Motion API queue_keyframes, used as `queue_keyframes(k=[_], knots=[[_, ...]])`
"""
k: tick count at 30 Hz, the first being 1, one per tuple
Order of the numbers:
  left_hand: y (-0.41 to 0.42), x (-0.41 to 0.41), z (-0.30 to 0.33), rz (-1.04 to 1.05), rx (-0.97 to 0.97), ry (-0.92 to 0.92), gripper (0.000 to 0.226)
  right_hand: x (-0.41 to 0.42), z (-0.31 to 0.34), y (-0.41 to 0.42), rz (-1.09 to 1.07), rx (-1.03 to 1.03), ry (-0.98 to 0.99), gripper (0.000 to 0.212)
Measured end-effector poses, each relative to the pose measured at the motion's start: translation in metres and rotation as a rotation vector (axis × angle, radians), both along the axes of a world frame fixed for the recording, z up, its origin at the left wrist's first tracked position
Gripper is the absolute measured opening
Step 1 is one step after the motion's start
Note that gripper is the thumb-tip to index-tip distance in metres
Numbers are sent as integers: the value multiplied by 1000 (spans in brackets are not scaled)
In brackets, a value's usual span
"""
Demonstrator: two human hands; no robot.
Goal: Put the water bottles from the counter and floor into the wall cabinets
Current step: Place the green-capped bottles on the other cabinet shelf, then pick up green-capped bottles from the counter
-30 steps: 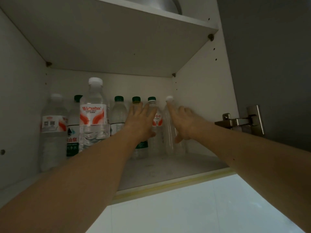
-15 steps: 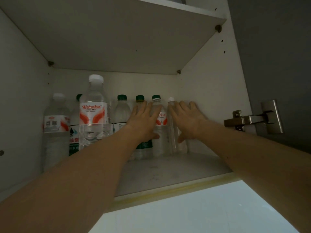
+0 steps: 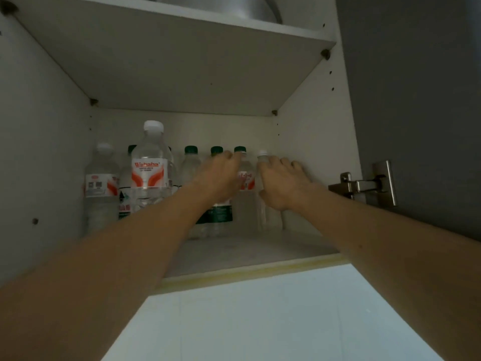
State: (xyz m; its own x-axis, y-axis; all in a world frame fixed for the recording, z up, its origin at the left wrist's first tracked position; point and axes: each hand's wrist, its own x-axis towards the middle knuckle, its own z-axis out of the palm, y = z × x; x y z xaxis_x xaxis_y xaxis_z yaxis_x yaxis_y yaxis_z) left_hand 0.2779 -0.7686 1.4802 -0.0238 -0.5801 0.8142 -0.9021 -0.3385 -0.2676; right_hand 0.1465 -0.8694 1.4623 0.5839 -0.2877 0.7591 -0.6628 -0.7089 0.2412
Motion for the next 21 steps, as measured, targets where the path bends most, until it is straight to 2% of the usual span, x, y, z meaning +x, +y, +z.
queue_keyframes(k=[4, 7, 10, 14, 17, 21], knots=[[44, -37, 0, -188, -183, 278, 33, -22, 1, 33, 171, 206, -109, 57], [92, -58, -10, -281, -292, 396, 23, -40, -11, 68, 372, 318, -234, 39], [154, -75, -32, -397, -376, 576, 31, -59, -39, 118, 515, 280, -340, 19], [242, -95, -86, -511, -496, 765, 31, -81, -95, 192, 653, 294, -396, 23], [297, -104, -132, -489, -573, 817, 34, -96, -145, 247, 744, 294, -442, 20], [343, -112, -214, -366, -479, 896, 31, -110, -229, 300, 764, 496, -357, 19]])
